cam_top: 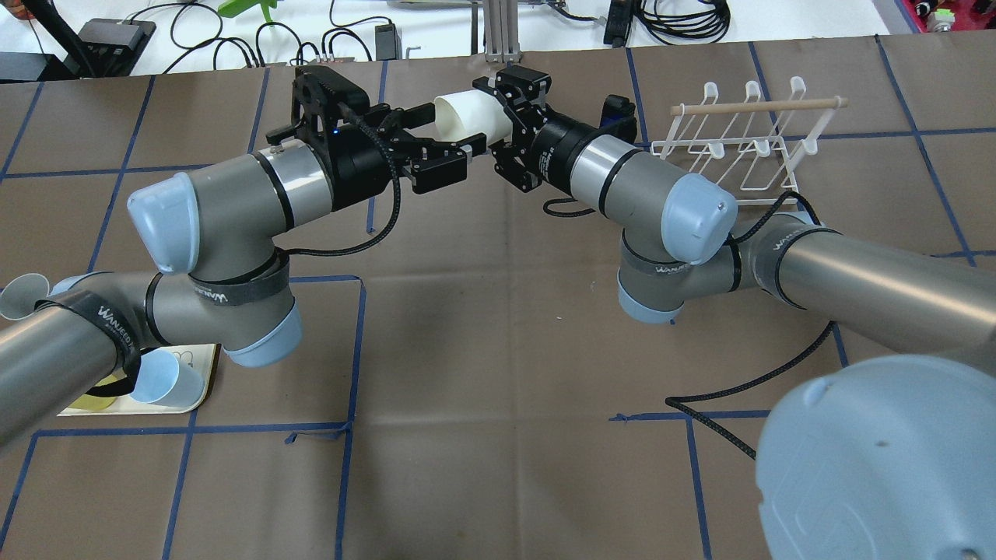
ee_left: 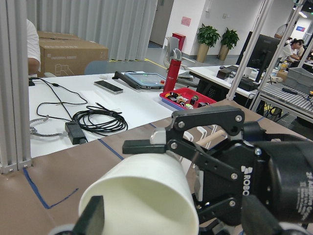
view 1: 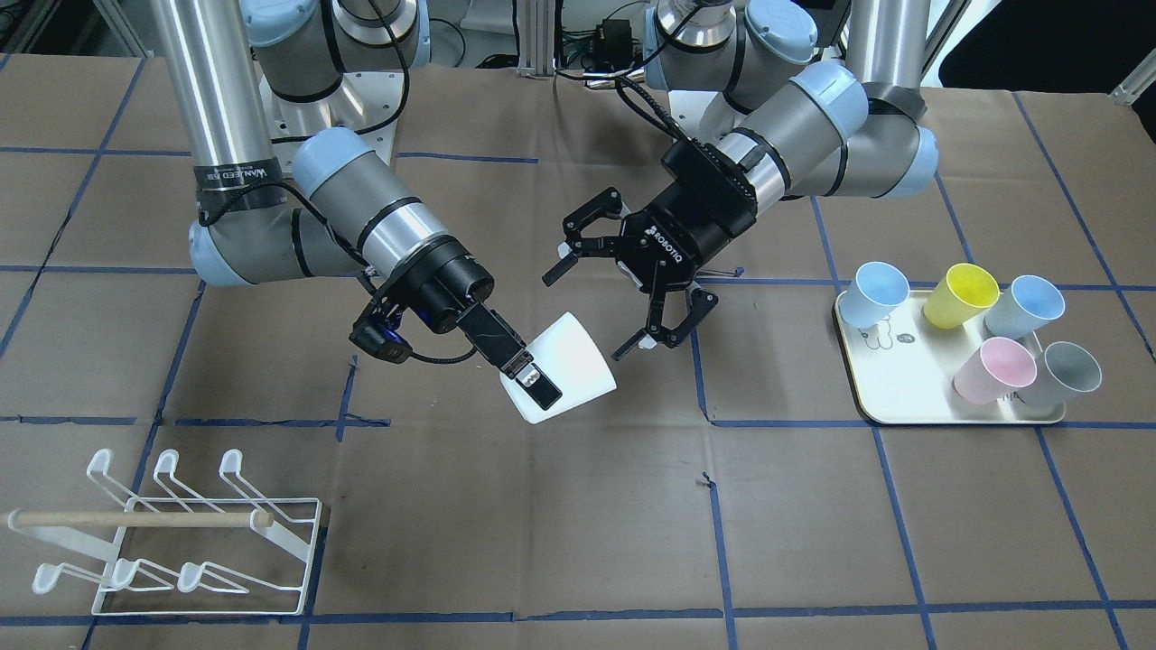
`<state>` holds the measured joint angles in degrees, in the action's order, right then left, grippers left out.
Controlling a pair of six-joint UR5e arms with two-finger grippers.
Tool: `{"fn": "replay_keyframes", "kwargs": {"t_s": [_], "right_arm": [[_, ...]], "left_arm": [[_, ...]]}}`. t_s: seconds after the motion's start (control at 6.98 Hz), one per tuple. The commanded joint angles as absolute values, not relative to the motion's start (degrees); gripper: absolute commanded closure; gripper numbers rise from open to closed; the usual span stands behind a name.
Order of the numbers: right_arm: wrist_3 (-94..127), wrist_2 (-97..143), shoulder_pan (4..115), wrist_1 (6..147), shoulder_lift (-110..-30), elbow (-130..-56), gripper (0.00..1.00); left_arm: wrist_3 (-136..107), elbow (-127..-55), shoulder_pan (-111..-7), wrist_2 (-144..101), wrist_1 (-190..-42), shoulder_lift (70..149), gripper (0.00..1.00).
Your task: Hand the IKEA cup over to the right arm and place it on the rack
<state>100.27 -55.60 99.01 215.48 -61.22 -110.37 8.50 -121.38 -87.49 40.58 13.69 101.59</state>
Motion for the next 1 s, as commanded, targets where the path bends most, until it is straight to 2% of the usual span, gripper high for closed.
{"fn": "replay_keyframes", "kwargs": {"t_s": [0.0,0.43,0.86], "right_arm": [[97.49,-55.63,95.65,215.33,-61.26,-108.99,0.56],[69.99,-56.51,91.42,215.42,-61.34,-105.82,0.56],[31.37,-64.30,89.04,215.51,-61.35,-105.91,0.58]], "left_arm": [[8.26,-122.42,-80.72,37.81,13.45,99.94,0.02],[8.44,-120.60,-76.38,39.80,4.88,98.79,0.02],[8.35,-108.41,-80.66,60.49,-19.43,99.67,0.01]]}}
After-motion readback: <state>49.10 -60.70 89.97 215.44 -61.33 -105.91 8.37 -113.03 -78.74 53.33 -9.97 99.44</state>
